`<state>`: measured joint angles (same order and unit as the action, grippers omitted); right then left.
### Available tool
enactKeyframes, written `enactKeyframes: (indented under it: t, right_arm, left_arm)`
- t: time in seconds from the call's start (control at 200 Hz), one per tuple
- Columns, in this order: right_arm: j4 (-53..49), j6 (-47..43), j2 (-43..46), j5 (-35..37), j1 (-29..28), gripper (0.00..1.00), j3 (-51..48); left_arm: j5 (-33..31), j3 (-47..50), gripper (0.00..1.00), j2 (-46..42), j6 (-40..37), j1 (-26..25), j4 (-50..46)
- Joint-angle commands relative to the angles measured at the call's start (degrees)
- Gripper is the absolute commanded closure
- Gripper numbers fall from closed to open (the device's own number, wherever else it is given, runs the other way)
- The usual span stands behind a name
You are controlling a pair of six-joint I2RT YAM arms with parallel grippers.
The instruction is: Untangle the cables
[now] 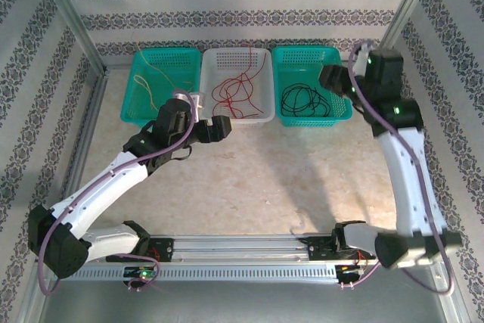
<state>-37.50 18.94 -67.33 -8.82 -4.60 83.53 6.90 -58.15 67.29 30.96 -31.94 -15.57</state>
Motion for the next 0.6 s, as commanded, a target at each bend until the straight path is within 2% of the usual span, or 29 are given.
enactKeyframes:
  t: [0.0, 0.035, 0.12, 0.245, 0.355, 0.495, 0.565, 0.595]
  right_arm:
    - [9.9, -6.5, 6.0, 2.1, -1.1, 0.02, -9.9]
    - [12.5, -6.9, 8.2, 2.3, -1.1, 0.02, -13.8]
    - [18.2, -6.0, 13.5, 6.5, -1.1, 0.02, -25.1]
    - [33.4, 0.7, 22.1, 13.1, -0.9, 0.02, -46.3]
    - [36.5, 3.5, 24.9, 24.5, -0.9, 0.02, -56.2]
    - [42.0, -1.8, 25.2, 36.7, -0.9, 0.02, -62.8]
    - [47.8, -5.5, 22.8, 40.2, -0.9, 0.01, -66.3]
    - [49.4, -6.5, 21.1, 41.0, -0.9, 0.02, -67.0]
  left_arm:
    - [-16.6, 4.9, 0.03, -2.5, -11.0, -0.8, 6.4]
    - [-20.7, 7.0, 0.0, -3.1, -12.4, -0.7, 10.1]
    - [-31.8, 14.5, 0.0, -3.2, -17.7, -0.7, 21.4]
    - [-40.9, 28.6, 0.01, -2.0, -27.8, -0.5, 46.3]
    - [-44.9, 30.3, 0.01, 0.2, -29.9, 2.1, 45.6]
    - [-51.1, 33.1, 0.01, 2.1, -26.7, 7.4, 48.0]
    - [-49.1, 33.3, 0.01, 1.8, -26.3, 10.8, 48.2]
    - [-47.5, 33.0, 0.01, 2.0, -28.4, 11.8, 47.9]
